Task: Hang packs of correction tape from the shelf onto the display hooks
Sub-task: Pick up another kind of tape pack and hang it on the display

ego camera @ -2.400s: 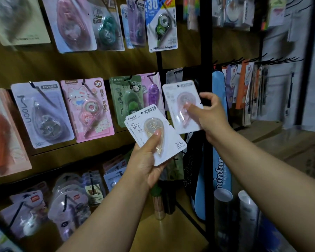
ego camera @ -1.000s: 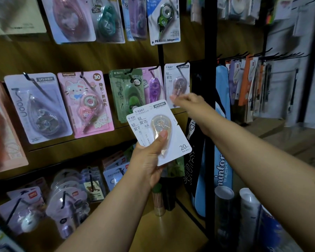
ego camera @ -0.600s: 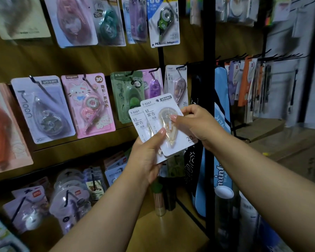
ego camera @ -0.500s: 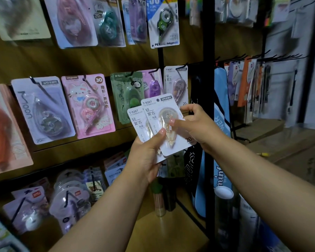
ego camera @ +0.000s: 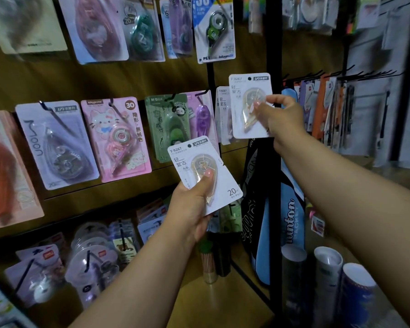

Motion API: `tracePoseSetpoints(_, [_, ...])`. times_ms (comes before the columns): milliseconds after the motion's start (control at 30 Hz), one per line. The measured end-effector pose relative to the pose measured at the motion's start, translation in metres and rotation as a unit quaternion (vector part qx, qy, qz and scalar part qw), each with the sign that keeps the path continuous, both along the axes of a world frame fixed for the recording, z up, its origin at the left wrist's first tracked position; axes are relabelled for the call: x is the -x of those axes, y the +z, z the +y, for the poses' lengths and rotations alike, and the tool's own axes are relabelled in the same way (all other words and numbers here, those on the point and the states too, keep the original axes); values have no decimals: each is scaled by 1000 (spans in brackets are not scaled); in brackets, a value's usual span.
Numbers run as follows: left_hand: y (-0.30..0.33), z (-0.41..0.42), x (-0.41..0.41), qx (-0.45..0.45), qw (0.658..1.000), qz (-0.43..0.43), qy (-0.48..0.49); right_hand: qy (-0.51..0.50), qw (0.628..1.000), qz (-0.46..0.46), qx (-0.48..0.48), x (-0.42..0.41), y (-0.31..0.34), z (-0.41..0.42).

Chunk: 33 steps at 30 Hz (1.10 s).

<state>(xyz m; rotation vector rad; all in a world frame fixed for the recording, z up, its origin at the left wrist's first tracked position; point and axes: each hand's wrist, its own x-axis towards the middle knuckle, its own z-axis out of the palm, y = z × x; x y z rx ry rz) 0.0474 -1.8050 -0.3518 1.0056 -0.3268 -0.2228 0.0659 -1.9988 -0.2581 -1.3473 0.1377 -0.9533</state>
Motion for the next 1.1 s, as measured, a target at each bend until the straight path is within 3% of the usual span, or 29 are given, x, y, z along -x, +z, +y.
tracePoseSetpoints(467, [-11, -2, -7, -36, 999, -21, -8, 29, 999, 23, 4, -26, -4, -9])
tracePoseSetpoints(633, [-9, -2, -7, -3, 1000, 12, -12, 24, 999, 30, 0, -32, -3, -8])
tracePoseSetpoints(800, [-10, -2, -10, 34, 998, 43, -36, 30, 995, 69, 72, -37, -3, -7])
tracePoseSetpoints(967, [-11, -3, -10, 10, 1000, 16, -10, 72, 977, 146, 136, -48, 5, 0])
tracePoseSetpoints(1100, [-10, -3, -9, -6, 1000, 0, 13, 94, 971, 185, 121, -72, -4, -19])
